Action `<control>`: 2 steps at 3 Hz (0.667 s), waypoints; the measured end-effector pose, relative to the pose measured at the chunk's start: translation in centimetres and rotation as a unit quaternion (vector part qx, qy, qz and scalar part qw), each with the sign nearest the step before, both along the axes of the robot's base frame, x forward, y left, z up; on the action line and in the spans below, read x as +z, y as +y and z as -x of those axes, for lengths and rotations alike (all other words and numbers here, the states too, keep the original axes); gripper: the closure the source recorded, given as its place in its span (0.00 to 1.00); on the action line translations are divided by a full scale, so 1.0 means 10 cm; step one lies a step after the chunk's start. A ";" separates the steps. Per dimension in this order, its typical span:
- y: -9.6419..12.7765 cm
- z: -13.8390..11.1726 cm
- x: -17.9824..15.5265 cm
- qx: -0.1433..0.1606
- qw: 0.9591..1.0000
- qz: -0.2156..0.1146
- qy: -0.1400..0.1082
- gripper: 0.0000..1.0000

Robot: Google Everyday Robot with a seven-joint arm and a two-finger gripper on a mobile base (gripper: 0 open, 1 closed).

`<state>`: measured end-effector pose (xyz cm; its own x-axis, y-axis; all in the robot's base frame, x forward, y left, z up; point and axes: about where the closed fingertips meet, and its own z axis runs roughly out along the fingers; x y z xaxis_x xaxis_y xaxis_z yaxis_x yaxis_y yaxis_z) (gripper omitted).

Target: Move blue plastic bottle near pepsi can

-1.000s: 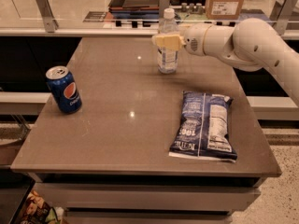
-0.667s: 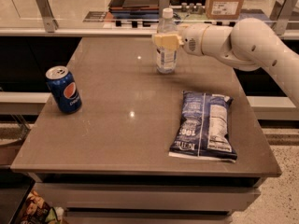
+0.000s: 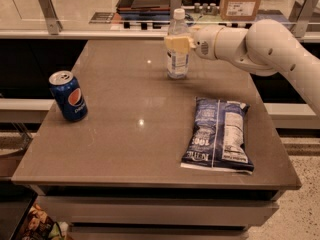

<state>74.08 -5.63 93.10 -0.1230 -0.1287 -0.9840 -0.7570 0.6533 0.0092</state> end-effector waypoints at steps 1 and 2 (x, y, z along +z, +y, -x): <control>0.05 0.04 0.05 0.020 1.000 0.005 0.005 1.00; 0.16 0.23 0.24 0.047 0.999 0.021 0.010 1.00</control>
Offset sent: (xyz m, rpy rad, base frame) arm -0.0477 0.0235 0.0525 -0.0828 0.0259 0.1531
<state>71.83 -4.02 95.45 -0.1280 -0.1808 -0.9752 -0.8150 0.5795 -0.0005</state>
